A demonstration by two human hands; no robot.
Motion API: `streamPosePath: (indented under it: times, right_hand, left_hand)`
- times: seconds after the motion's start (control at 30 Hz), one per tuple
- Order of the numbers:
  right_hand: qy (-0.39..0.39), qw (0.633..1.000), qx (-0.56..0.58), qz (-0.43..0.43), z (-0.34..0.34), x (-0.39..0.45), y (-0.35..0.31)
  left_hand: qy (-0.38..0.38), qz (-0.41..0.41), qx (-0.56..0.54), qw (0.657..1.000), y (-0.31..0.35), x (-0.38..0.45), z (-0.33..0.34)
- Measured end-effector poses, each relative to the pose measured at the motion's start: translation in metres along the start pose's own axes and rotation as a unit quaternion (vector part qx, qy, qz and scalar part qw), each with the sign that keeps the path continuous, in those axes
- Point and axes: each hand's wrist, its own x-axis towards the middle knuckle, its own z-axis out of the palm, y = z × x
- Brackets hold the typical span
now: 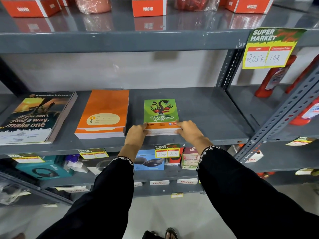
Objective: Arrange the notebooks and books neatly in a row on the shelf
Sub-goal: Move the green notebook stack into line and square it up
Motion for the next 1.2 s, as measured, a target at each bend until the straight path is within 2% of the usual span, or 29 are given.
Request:
streamPosePath:
  times: [0.5,0.63,0.77,0.93,1.07,1.2]
  right_hand:
    - [-0.001,0.999,-0.05,-0.01,0.002,0.0,0.0]
    - [0.031,0.996,-0.082,-0.027,0.003,-0.007,0.0]
    - [0.077,0.992,-0.089,-0.042,0.005,-0.01,-0.01]
    - [0.127,0.981,-0.11,-0.095,0.022,-0.005,-0.069]
    - [0.126,0.98,-0.105,-0.114,0.053,0.001,-0.127]
    - [0.091,0.987,-0.088,-0.099,0.082,0.0,-0.173]
  left_hand:
    - [0.002,0.018,0.068,0.998,0.002,0.0,0.002]
    - [0.011,0.035,0.119,0.992,-0.004,-0.001,0.006]
    - [0.055,0.077,0.073,0.993,-0.013,-0.005,-0.004]
    - [0.096,0.073,0.03,0.992,-0.064,-0.009,-0.032]
    - [0.099,0.061,0.05,0.992,-0.132,-0.015,-0.058]
    - [0.082,0.053,0.082,0.992,-0.19,-0.019,-0.077]
